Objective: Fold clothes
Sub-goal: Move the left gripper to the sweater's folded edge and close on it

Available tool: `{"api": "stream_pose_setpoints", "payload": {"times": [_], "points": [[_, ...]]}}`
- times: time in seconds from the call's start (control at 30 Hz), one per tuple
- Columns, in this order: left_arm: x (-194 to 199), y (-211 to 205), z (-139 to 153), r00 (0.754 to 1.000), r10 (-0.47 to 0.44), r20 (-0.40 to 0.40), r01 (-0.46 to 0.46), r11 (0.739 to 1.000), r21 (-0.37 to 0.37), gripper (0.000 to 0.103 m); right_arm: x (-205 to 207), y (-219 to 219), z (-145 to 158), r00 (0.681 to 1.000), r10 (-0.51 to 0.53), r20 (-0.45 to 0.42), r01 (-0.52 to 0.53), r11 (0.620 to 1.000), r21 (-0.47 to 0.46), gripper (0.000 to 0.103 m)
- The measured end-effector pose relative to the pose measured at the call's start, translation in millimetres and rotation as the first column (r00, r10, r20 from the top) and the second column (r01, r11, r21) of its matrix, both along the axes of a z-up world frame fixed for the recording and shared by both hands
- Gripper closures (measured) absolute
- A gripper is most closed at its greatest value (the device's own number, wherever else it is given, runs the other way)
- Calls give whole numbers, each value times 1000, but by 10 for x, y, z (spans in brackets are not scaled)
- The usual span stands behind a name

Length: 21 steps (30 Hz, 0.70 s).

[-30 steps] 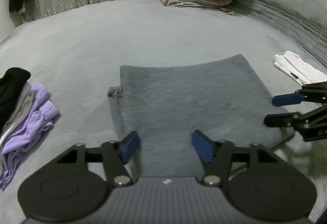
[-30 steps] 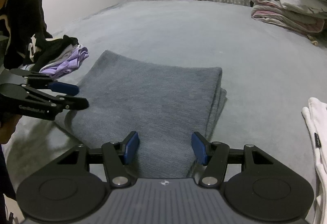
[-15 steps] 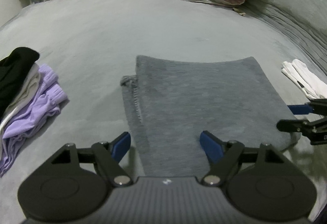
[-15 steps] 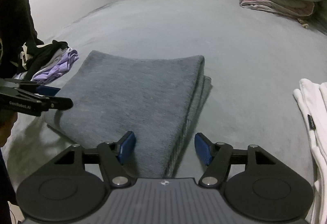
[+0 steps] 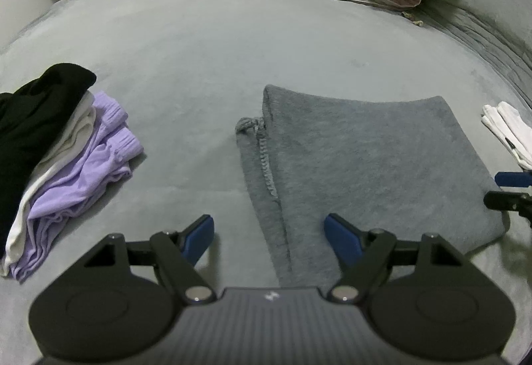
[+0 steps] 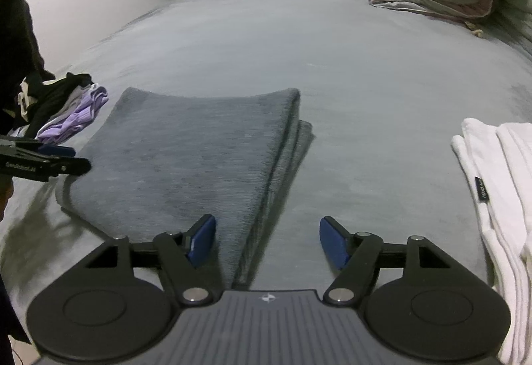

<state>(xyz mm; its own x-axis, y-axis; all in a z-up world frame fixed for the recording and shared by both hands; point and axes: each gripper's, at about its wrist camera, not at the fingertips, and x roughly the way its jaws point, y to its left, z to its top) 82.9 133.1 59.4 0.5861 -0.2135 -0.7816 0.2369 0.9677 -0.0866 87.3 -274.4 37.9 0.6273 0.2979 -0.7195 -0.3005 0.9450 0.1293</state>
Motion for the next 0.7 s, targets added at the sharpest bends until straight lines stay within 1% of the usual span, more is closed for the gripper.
{"api": "stream_pose_setpoints", "payload": {"times": [0.07,0.1,0.17,0.23,0.3,0.37,0.53,0.7], "points": [[29,51,12,1000,15,-20,-16,999,-39,26,9,-36,2,1000,-15,-2,15,1000,6,30],[52,98,21,999,24,-37,-27,997,-78,28,14,-62,4,1000,-24,-6,24,999,26,30],[115,219,30,996,46,-77,-59,983,-175,29,47,-165,1,998,-57,-36,61,989,131,30],[190,323,30,992,68,-107,-94,960,-263,29,94,-273,-26,993,-92,-76,108,966,234,30],[258,359,21,989,72,-126,-109,943,-313,29,137,-324,-56,988,-113,-103,139,948,286,30],[307,340,0,989,71,-133,-111,938,-327,29,167,-319,-71,986,-126,-107,153,943,296,30],[384,196,-81,990,50,-131,-89,946,-313,29,207,-240,-109,984,-145,-99,168,944,285,29],[460,58,-167,992,23,-120,-59,949,-311,23,222,-103,-142,986,-152,-72,166,951,260,27]]}}
